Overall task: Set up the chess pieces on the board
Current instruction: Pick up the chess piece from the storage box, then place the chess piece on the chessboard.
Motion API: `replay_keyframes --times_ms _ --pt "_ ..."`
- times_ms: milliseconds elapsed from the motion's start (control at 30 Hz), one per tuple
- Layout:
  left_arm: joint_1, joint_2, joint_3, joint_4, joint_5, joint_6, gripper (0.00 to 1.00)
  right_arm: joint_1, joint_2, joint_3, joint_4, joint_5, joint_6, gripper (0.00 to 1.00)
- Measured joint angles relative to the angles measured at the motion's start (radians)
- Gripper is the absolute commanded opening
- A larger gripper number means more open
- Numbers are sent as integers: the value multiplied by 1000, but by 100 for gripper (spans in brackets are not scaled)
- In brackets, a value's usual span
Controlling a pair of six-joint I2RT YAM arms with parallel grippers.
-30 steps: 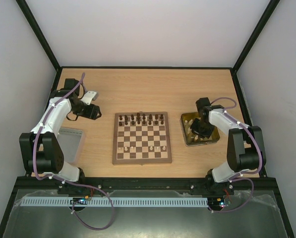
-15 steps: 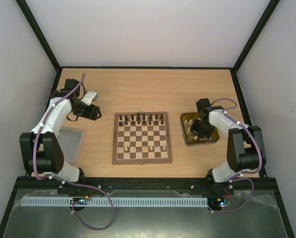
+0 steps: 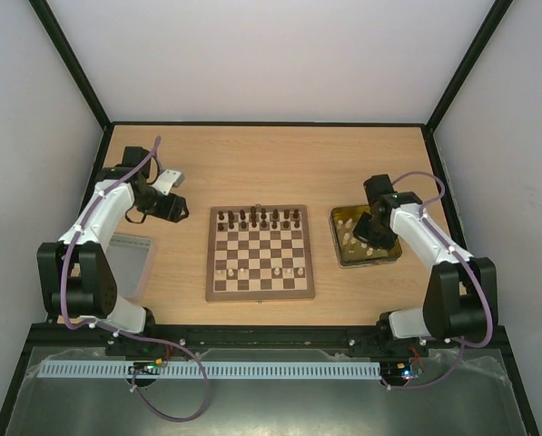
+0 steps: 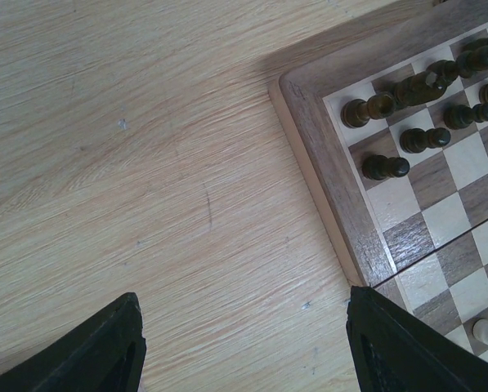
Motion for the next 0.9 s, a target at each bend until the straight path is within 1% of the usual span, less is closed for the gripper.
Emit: replay_keyframes --times_ms 67,133,333,433,500,633,767,900 --pt "-5 0 -2 2 0 0 69 24 -21 16 -26 8 1 2" --pt "-6 0 -5 5 0 0 69 74 -30 54 -61 22 5 2" --pt "-18 0 -14 12 0 -3 69 285 -14 274 -143 44 26 2" --pt "-24 0 -15 15 0 -8 69 394 40 382 -170 44 35 2" --pt "-28 0 -15 18 0 -11 69 435 90 439 -186 42 39 2" --pt "-34 0 -15 19 0 -23 69 560 206 522 -205 43 31 2" --pt "-35 -1 -19 24 0 -35 69 634 298 532 -208 18 16 2" --pt "-39 -3 -36 35 2 -53 69 676 364 545 -208 -4 1 2"
